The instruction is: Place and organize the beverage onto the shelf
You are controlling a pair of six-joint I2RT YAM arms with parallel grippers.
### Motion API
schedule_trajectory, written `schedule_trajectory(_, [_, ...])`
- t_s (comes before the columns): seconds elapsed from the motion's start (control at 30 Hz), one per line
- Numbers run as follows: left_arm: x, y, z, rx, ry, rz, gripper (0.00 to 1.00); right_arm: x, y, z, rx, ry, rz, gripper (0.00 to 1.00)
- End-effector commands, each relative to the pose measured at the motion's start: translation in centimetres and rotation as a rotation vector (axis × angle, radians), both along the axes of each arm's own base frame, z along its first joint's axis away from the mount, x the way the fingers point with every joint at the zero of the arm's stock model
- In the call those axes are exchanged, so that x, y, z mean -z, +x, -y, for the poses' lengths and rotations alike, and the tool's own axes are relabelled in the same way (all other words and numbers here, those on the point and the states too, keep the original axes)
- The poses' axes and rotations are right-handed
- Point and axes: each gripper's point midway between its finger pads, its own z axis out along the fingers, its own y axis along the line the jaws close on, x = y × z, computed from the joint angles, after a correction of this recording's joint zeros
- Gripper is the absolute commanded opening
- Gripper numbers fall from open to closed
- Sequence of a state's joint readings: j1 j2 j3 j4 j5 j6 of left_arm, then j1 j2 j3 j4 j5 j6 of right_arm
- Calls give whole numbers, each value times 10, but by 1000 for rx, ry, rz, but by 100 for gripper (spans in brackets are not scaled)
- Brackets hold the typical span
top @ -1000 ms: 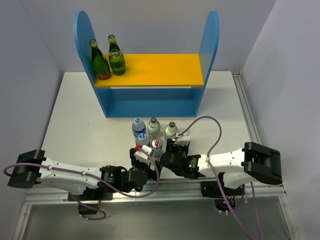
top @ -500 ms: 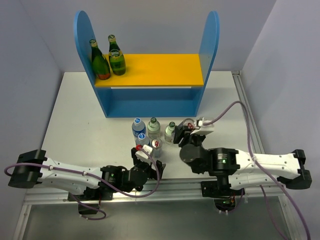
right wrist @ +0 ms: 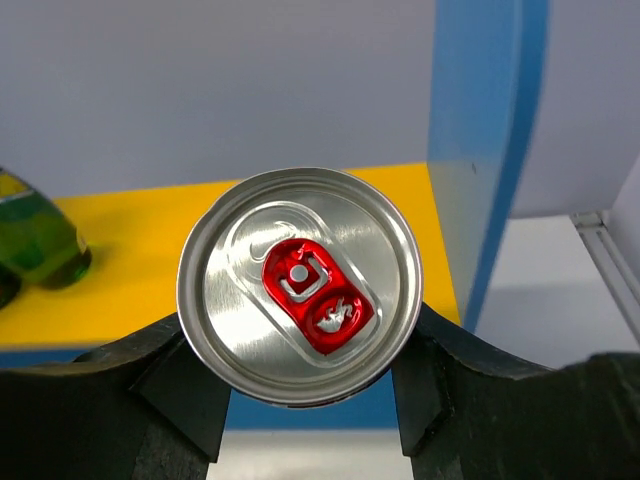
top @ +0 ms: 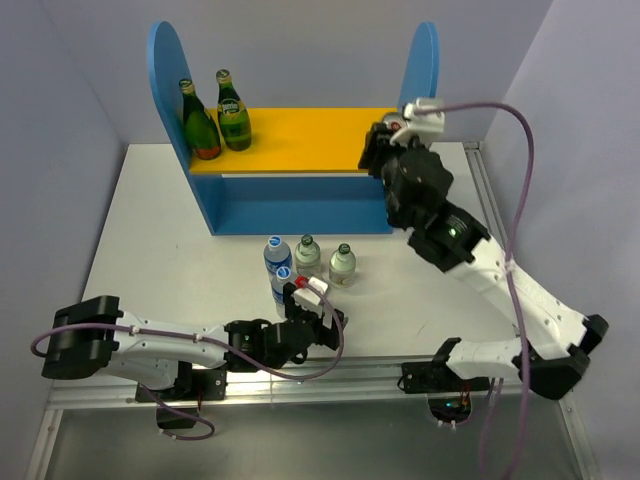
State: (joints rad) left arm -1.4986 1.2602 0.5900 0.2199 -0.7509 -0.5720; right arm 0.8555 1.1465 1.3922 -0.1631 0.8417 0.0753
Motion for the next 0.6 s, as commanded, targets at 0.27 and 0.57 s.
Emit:
schedule_trajectory(0.27, [-21, 18, 21, 14, -75, 12, 98, 15, 132, -8, -18, -16, -58, 0])
schedule_trajectory(0.57, [-16, 21, 17, -3, -70, 6, 98, 49, 169, 17, 60, 2, -111, 0])
